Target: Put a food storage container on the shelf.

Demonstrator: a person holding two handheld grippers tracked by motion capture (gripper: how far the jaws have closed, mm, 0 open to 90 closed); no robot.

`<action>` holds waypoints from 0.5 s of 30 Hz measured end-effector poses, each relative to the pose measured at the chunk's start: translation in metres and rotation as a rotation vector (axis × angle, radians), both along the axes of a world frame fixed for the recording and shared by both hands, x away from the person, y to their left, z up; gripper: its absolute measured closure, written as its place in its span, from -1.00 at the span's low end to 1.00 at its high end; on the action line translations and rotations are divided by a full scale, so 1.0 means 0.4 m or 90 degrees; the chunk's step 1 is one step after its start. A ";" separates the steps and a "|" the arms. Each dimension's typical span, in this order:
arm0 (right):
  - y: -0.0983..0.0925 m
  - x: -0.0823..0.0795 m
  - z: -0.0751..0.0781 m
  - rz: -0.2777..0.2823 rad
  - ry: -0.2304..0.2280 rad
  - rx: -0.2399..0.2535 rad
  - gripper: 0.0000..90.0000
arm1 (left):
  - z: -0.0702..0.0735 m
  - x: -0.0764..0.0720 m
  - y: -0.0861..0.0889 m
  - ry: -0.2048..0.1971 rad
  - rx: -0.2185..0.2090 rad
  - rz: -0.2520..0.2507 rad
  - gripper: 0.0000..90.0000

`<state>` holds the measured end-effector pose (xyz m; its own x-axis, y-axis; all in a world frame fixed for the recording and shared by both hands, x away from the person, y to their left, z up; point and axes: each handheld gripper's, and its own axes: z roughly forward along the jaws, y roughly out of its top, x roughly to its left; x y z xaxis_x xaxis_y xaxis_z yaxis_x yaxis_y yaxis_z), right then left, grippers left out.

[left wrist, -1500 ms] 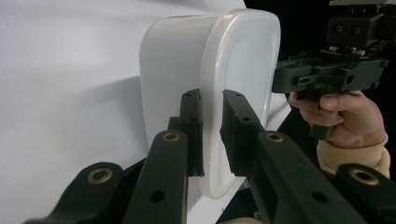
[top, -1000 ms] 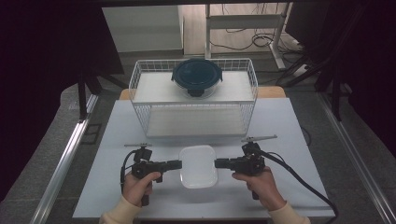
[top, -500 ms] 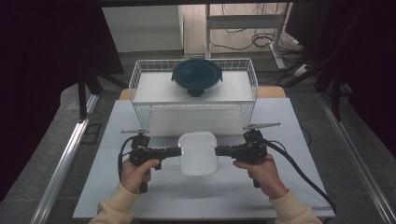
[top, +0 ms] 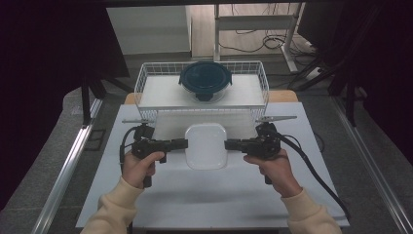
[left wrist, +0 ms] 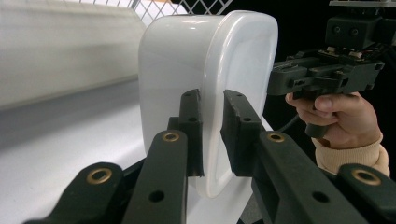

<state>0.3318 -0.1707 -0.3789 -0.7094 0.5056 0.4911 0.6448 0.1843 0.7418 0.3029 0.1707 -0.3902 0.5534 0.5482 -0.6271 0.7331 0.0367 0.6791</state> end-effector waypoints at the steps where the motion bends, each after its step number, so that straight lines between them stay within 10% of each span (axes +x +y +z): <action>1: 0.001 0.001 0.006 0.000 -0.002 0.001 0.78 | 0.006 0.002 0.001 -0.002 -0.001 0.000 0.75; 15: 0.009 0.017 0.126 -0.001 -0.055 0.008 0.78 | 0.130 0.023 0.010 -0.055 0.007 -0.004 0.75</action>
<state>0.3385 -0.1670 -0.3284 -0.7483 0.5013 0.4344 0.5787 0.1732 0.7970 0.3121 0.1746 -0.3381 0.6083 0.5517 -0.5706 0.6721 0.0243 0.7401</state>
